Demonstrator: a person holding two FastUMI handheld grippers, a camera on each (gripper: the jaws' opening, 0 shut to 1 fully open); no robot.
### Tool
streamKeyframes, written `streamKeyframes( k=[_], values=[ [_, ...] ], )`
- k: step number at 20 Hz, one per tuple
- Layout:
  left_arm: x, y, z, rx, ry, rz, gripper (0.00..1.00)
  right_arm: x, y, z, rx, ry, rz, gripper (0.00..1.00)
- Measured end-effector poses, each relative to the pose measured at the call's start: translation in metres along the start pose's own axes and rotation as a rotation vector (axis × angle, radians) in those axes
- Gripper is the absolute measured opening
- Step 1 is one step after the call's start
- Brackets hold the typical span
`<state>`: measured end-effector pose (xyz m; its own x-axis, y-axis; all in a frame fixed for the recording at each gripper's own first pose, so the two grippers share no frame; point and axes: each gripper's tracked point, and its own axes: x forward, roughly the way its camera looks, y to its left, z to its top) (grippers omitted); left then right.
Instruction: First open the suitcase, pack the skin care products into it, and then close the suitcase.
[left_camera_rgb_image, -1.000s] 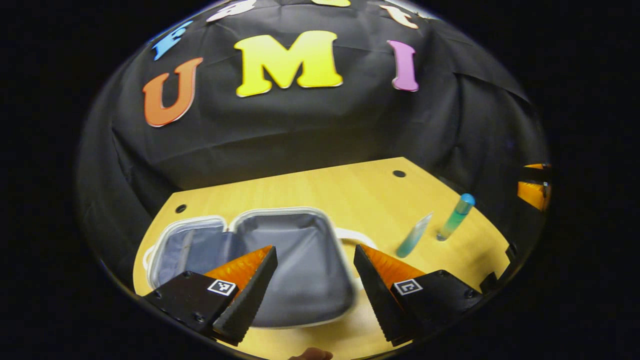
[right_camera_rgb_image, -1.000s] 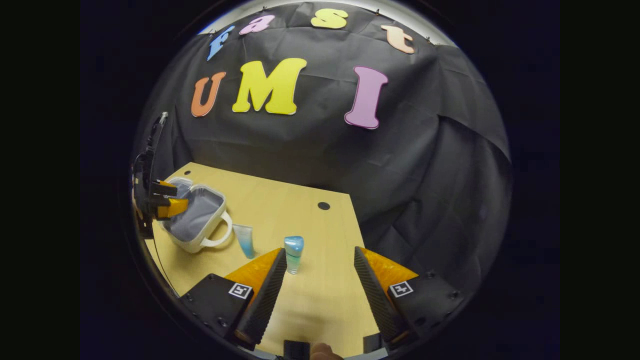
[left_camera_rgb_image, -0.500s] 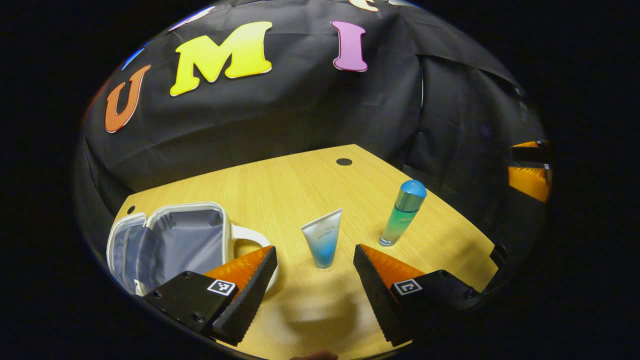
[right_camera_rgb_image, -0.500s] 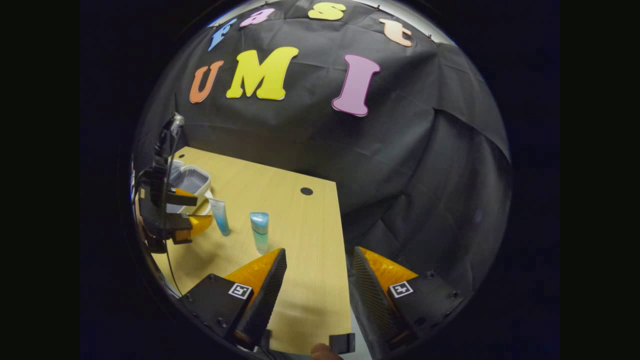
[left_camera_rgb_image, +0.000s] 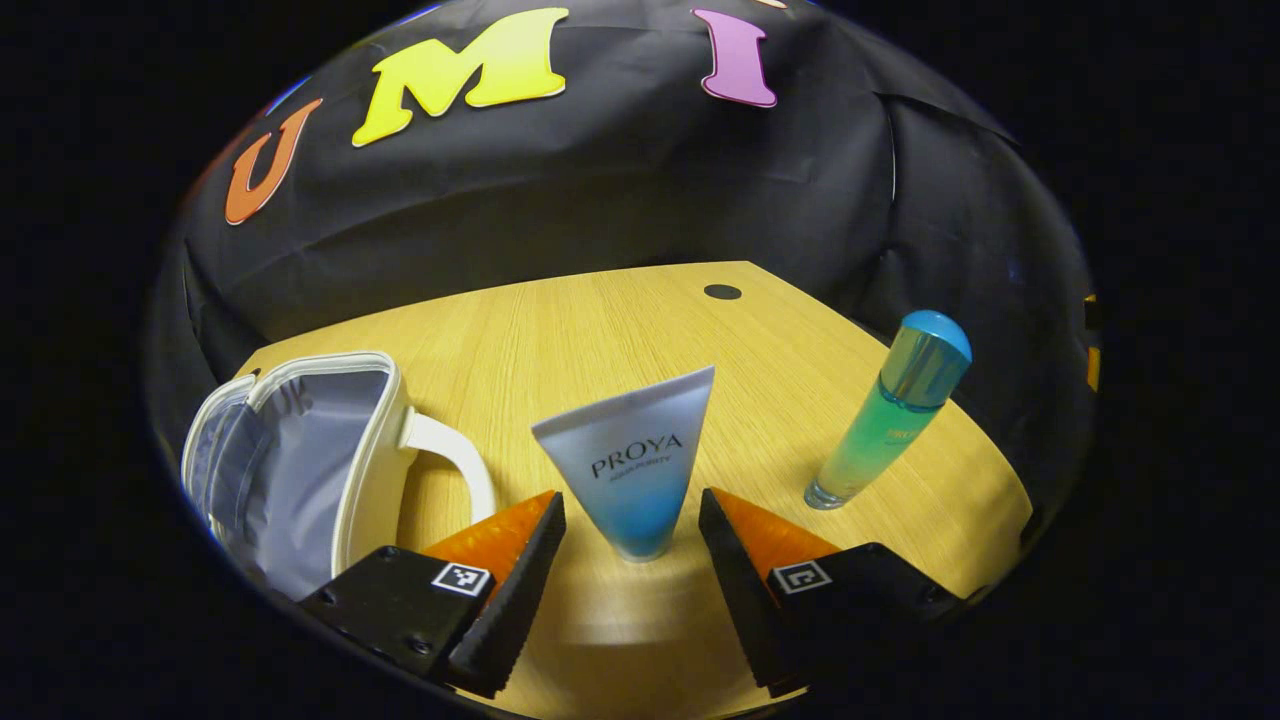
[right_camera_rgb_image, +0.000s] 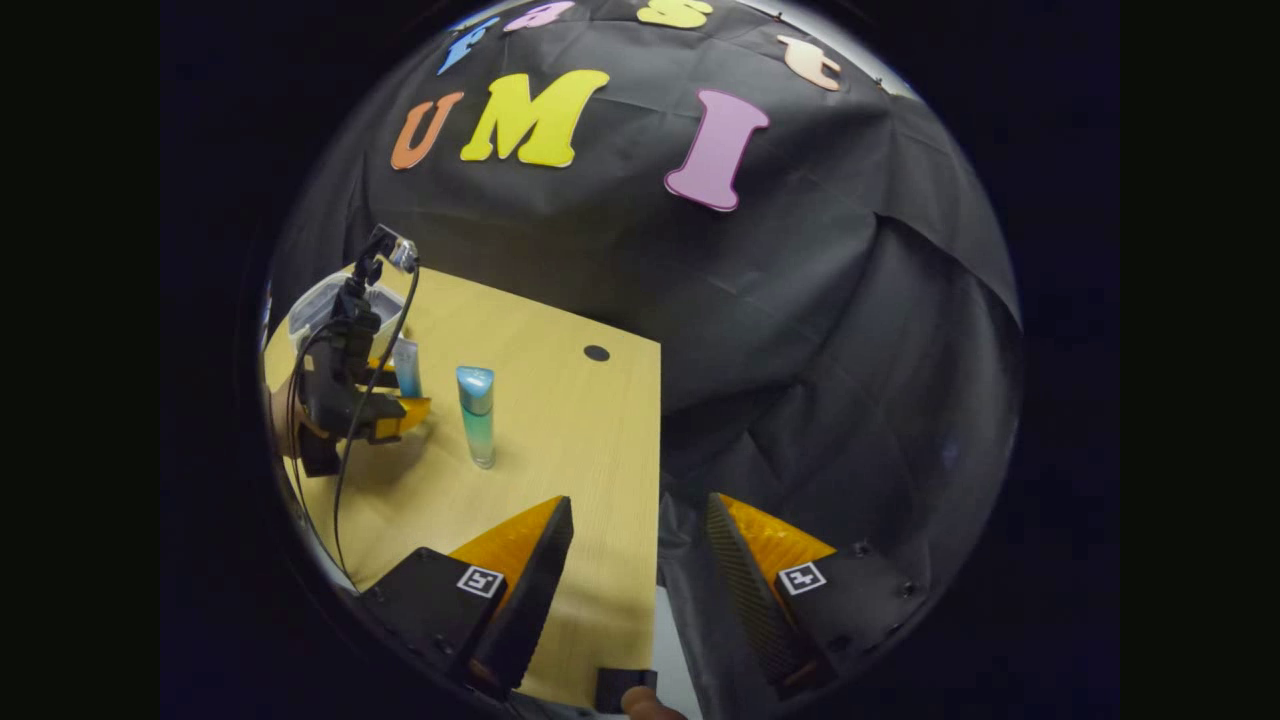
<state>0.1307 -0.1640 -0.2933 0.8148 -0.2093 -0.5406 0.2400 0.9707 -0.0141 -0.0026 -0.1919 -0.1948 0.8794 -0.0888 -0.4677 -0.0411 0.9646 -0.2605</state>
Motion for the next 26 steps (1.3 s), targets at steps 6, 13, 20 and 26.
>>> streamKeyframes(
  k=[6,13,20,26],
  values=[
    [-0.001,-0.005,0.002,-0.014,0.022,-0.042,0.50,0.013,0.014,0.008,0.001,-0.011,0.009,0.81],
    [-0.072,0.002,0.033,-0.003,-0.003,-0.050,0.48,0.050,0.088,0.031,0.143,-0.009,0.218,0.82],
    [-0.154,0.036,0.077,0.008,-0.086,-0.009,0.46,0.115,0.166,0.035,0.170,0.021,0.324,0.81],
    [-0.193,0.069,0.090,-0.011,-0.104,0.034,0.44,0.157,0.185,0.037,0.183,0.048,0.285,0.78]
  ],
)
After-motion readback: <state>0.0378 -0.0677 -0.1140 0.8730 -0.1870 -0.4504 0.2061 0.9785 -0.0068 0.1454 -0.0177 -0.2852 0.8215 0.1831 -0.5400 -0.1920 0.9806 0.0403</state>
